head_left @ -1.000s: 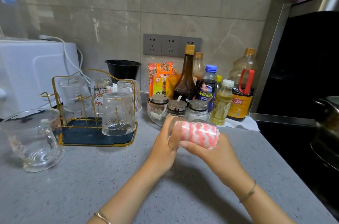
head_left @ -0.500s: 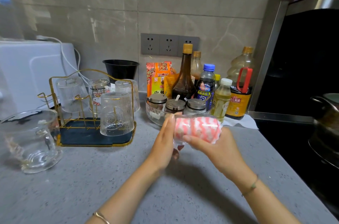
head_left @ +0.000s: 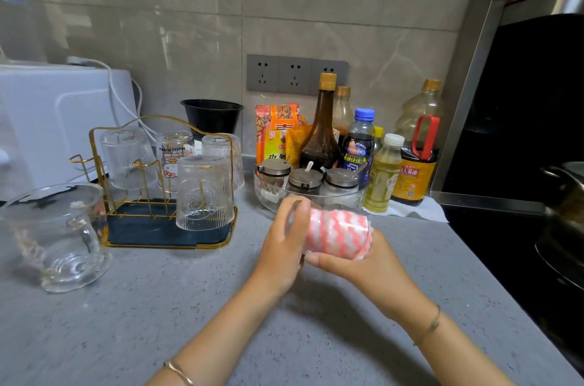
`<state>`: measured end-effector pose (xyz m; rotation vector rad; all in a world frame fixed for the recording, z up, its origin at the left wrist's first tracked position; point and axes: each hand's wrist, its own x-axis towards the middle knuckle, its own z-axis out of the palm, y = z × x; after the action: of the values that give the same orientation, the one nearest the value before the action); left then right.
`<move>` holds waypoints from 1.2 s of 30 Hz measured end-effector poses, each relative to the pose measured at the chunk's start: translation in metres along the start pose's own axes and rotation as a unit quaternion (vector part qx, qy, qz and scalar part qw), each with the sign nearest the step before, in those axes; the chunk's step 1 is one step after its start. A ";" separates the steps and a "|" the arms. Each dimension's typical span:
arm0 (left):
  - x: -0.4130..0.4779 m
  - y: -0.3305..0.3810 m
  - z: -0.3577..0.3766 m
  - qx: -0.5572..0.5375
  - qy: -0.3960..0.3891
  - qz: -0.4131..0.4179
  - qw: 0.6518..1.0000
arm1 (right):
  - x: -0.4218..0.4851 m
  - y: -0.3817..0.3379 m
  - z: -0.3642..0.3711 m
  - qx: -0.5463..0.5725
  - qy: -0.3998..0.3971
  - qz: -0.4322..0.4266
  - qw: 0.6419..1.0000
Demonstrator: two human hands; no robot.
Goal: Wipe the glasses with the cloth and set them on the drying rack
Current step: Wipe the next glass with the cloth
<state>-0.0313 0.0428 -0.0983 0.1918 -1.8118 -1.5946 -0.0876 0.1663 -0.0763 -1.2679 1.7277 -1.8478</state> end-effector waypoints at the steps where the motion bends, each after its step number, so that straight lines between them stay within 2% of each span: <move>1: 0.000 0.000 -0.001 0.004 -0.006 0.034 0.999 | 0.000 -0.002 -0.001 0.038 0.000 0.015 0.999; 3: 0.000 -0.003 -0.004 0.001 -0.041 0.081 0.996 | 0.001 -0.003 -0.005 0.096 -0.002 0.047 0.994; 5: -0.002 -0.002 -0.005 -0.004 -0.067 0.095 0.993 | 0.001 -0.005 -0.009 0.113 -0.007 0.065 0.991; 10: -0.003 0.002 -0.002 -0.010 -0.075 0.062 0.995 | 0.001 -0.013 -0.009 0.042 0.031 0.034 0.998; 12: -0.003 0.005 -0.001 -0.002 -0.073 0.010 0.997 | 0.001 -0.013 -0.008 0.002 0.038 0.005 0.999; 16: -0.004 0.012 0.001 -0.061 -0.072 -0.171 0.981 | -0.001 -0.011 -0.007 -0.095 0.010 -0.052 0.994; 19: -0.003 0.015 -0.001 -0.135 -0.079 -0.214 0.964 | -0.002 -0.004 -0.006 -0.202 -0.015 -0.073 0.976; 22: -0.003 0.013 -0.002 -0.107 -0.058 -0.225 0.967 | -0.003 0.001 -0.005 -0.220 -0.026 -0.064 0.973; 25: -0.003 0.010 0.001 -0.089 -0.021 -0.205 0.974 | -0.002 0.005 -0.002 -0.163 -0.026 -0.041 0.985; 28: -0.001 0.006 0.003 -0.082 0.012 -0.113 0.990 | -0.002 0.003 0.000 -0.093 -0.023 -0.024 0.995; 32: -0.003 0.007 -0.002 -0.016 -0.015 0.030 0.999 | -0.002 -0.003 -0.001 0.029 -0.015 0.023 0.999; 36: -0.004 0.003 -0.006 0.004 -0.058 0.103 0.993 | -0.001 -0.006 -0.007 0.101 -0.014 0.078 0.992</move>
<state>-0.0237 0.0410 -0.0970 -0.0832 -1.8600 -1.4788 -0.0902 0.1726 -0.0705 -1.0449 1.5325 -1.8500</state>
